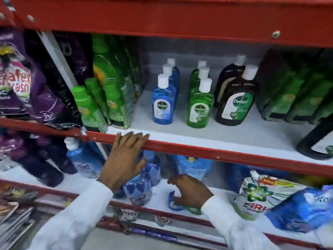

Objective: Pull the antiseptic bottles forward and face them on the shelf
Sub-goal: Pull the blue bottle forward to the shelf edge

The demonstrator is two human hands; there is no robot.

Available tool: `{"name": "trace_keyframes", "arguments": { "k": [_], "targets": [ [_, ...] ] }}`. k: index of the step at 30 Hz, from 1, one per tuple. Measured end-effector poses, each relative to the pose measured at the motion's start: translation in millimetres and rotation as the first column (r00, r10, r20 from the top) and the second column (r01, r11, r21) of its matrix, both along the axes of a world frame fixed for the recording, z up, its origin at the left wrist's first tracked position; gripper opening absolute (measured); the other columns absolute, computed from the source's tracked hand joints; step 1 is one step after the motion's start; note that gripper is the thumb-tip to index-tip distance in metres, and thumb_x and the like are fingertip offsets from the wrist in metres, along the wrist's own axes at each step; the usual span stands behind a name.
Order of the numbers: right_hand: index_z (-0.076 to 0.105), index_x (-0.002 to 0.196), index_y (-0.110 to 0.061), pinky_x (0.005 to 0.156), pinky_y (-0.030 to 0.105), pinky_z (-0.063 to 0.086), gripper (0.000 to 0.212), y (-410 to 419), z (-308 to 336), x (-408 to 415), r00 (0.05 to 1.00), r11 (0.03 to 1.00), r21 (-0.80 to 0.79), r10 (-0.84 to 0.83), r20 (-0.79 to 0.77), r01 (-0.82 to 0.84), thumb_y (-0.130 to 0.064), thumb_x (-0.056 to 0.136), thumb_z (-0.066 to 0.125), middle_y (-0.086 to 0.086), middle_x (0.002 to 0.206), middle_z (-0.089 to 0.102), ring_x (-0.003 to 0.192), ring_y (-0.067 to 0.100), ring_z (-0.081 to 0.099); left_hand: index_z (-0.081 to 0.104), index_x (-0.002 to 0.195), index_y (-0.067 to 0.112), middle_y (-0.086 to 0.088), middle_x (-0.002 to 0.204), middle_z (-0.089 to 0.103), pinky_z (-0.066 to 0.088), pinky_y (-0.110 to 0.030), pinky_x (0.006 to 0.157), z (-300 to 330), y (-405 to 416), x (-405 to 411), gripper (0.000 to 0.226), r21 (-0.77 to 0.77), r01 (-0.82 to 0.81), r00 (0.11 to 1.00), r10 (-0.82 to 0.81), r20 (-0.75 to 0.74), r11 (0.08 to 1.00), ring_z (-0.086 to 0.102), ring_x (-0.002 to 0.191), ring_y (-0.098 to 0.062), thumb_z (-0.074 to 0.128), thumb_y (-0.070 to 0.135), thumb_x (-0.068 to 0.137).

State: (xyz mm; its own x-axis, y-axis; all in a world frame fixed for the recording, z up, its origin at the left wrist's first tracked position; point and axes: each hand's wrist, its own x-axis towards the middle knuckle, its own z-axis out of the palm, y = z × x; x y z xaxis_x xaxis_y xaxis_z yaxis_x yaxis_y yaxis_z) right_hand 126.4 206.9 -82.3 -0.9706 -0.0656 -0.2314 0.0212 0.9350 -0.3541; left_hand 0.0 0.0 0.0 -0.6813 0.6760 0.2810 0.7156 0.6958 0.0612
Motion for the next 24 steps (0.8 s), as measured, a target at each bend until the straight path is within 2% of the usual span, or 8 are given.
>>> {"name": "trace_keyframes", "arguments": {
  "k": [4, 6, 9, 13, 16, 20, 24],
  "targets": [
    [0.060, 0.127, -0.020, 0.092, 0.037, 0.049, 0.045, -1.2, -15.3, -3.4, 0.993, 0.994, 0.088, -0.069, 0.099, 0.061, -0.026, 0.084, 0.069, 0.016, 0.130, 0.061, 0.117, 0.037, 0.061, 0.035, 0.145, 0.027, -0.003, 0.142, 0.052, 0.022, -0.058, 0.120, -2.3, -0.6, 0.6, 0.069, 0.046, 0.004, 1.000, -0.006, 0.030, 0.999, 0.041, 0.135, -0.031, 0.056, 0.039, 0.079],
    [0.065, 0.121, -0.021, 0.089, 0.033, 0.050, 0.045, -0.5, -20.3, -5.7, 0.987, 0.994, 0.061, -0.102, 0.120, 0.095, -0.025, 0.077, 0.076, 0.016, 0.125, 0.060, 0.115, 0.035, 0.062, 0.035, 0.145, 0.029, -0.002, 0.143, 0.051, 0.019, -0.057, 0.121, -6.3, -1.1, -0.7, 0.069, 0.090, 0.019, 0.998, -0.023, 0.053, 0.996, 0.039, 0.137, -0.029, 0.057, 0.039, 0.080],
    [0.068, 0.108, -0.025, 0.081, 0.031, 0.054, 0.045, 0.4, -13.6, -5.3, 0.988, 0.990, -0.004, -0.141, 0.064, 0.141, -0.028, 0.065, 0.081, 0.011, 0.112, 0.069, 0.102, 0.030, 0.068, 0.033, 0.146, 0.031, 0.001, 0.144, 0.050, 0.016, -0.055, 0.123, -8.1, -3.7, -2.5, 0.069, 0.126, 0.035, 0.997, -0.043, 0.059, 0.991, 0.037, 0.138, -0.026, 0.058, 0.036, 0.082],
    [0.068, 0.097, -0.023, 0.076, 0.032, 0.057, 0.044, 3.6, 37.5, 1.7, 0.969, 0.960, -0.191, -0.226, -0.104, 0.203, -0.034, 0.057, 0.084, -0.004, 0.096, 0.076, 0.086, 0.015, 0.069, 0.032, 0.146, 0.030, 0.004, 0.144, 0.051, 0.016, -0.053, 0.124, -9.2, -3.6, -2.6, 0.067, 0.172, 0.031, 0.996, -0.044, 0.071, 0.985, 0.037, 0.139, -0.022, 0.057, 0.034, 0.083],
    [0.070, 0.098, -0.028, 0.073, 0.021, 0.055, 0.048, 2.6, 100.8, 10.0, 0.912, 0.912, -0.361, -0.303, -0.277, 0.194, -0.036, 0.053, 0.086, -0.013, 0.093, 0.075, 0.082, 0.005, 0.068, 0.035, 0.145, 0.029, 0.006, 0.142, 0.053, 0.018, -0.052, 0.123, -11.2, -4.0, -3.6, 0.064, 0.196, 0.023, 0.997, -0.037, 0.069, 0.980, 0.039, 0.137, -0.020, 0.053, 0.030, 0.084],
    [0.072, 0.099, -0.025, 0.067, 0.026, 0.059, 0.047, -1.8, 180.2, 10.1, 0.804, 0.852, -0.501, -0.403, -0.438, 0.154, -0.027, 0.056, 0.090, -0.009, 0.085, 0.077, 0.074, 0.011, 0.069, 0.043, 0.140, 0.026, 0.005, 0.137, 0.058, 0.019, -0.048, 0.123, -14.1, -2.0, -4.0, 0.057, 0.248, 0.003, 0.998, -0.019, 0.064, 0.969, 0.045, 0.133, -0.020, 0.049, 0.018, 0.083],
    [0.072, 0.098, -0.020, 0.068, 0.037, 0.060, 0.044, -2.8, 226.8, -13.6, 0.707, 0.849, -0.518, -0.430, -0.561, 0.105, -0.025, 0.057, 0.089, -0.004, 0.083, 0.078, 0.073, 0.020, 0.070, 0.049, 0.135, 0.024, 0.004, 0.131, 0.063, 0.018, -0.044, 0.120, -14.6, 1.5, -3.5, 0.055, 0.291, -0.012, 0.999, -0.003, 0.051, 0.957, 0.050, 0.127, -0.021, 0.048, 0.013, 0.081]
  ]
}}
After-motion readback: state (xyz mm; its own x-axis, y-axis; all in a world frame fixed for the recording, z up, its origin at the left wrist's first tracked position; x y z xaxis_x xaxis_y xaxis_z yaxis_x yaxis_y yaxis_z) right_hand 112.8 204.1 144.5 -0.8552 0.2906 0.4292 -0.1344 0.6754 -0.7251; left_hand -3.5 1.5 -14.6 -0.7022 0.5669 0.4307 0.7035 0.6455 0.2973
